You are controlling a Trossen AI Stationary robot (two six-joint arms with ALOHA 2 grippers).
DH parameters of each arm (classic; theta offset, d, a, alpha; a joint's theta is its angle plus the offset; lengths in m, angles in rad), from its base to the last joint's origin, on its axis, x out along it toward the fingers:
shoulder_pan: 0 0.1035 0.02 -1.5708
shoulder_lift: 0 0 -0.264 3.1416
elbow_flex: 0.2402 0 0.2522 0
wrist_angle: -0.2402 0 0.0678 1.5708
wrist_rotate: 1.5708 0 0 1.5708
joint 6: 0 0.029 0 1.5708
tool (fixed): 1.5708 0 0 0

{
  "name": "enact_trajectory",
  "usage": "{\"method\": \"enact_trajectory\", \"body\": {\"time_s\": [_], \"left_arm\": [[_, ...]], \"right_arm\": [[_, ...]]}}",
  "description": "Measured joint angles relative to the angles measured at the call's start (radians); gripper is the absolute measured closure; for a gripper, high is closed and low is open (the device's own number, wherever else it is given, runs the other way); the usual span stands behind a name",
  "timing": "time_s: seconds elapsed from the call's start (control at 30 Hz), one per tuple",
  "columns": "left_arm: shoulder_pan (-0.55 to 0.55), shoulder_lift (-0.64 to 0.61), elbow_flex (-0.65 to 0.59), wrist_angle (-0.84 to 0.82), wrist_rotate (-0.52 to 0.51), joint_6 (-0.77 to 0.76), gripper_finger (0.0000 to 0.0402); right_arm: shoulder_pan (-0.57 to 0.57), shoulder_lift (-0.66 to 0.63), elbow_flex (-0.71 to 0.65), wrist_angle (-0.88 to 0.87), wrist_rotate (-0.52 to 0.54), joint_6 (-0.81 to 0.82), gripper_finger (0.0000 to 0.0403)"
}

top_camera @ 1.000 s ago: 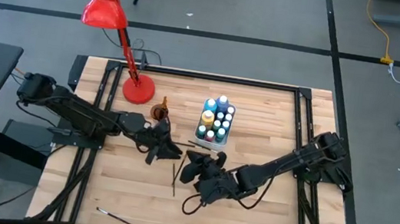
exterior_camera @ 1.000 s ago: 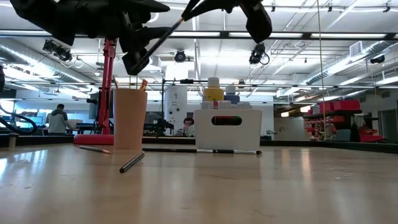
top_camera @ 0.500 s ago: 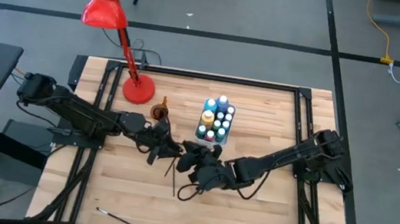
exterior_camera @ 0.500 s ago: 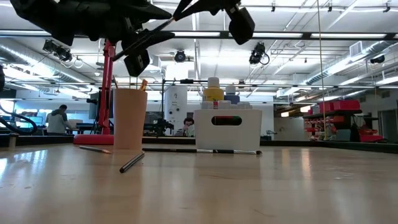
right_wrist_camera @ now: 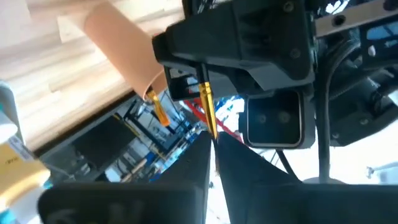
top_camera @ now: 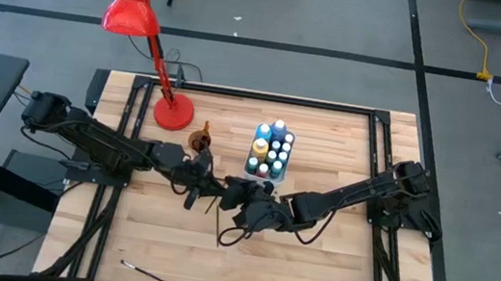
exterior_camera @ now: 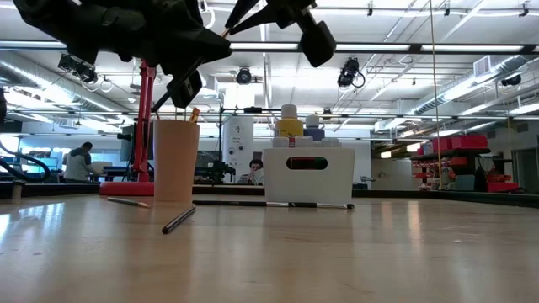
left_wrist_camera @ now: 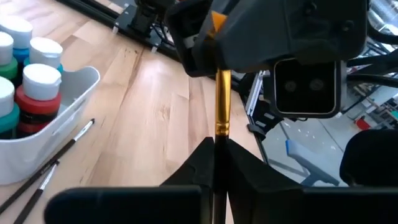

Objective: Pick & Place Paint Supplies
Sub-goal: Put the yellow paint brush into the orange cup

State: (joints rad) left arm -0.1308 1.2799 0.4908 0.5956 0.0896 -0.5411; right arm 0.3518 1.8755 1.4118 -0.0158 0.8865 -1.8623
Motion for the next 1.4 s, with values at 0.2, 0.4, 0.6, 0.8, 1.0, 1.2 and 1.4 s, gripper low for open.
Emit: {"method": "enact_trajectory", "body": {"time_s": [0.2, 0.4, 0.6, 0.8, 1.0, 1.2, 1.4], "left_arm": [[0.0, -0.001, 0.001, -0.025, -0.014, 0.003, 0.0374], [0.001, -0.001, 0.002, -0.022, -0.031, 0.019, 0.038], [0.001, -0.002, 0.002, -0.02, -0.053, 0.02, 0.0373], [0.001, -0.006, 0.002, -0.007, -0.054, 0.054, 0.0379], [0.002, -0.037, 0.002, -0.001, -0.111, 0.111, 0.0375], [0.005, -0.104, 0.002, 0.003, -0.187, 0.239, 0.0379], [0.005, -0.202, 0.002, -0.015, -0.236, 0.325, 0.0375]], "right_arm": [[0.016, 0.0, 0.0, -0.019, 0.0, 0.123, 0.0355], [0.026, 0.0, -0.001, -0.123, 0.06, 0.246, 0.0343], [0.026, -0.021, -0.001, -0.326, 0.136, 0.434, 0.0341], [0.025, -0.115, -0.001, -0.627, 0.137, 0.838, 0.0341], [0.015, -0.237, -0.001, -0.94, -0.033, 1.346, 0.0345], [-0.001, -0.299, -0.039, -0.925, -0.221, 1.483, 0.0362], [-0.055, -0.379, -0.236, -0.731, -0.425, 1.423, 0.0371]]}}
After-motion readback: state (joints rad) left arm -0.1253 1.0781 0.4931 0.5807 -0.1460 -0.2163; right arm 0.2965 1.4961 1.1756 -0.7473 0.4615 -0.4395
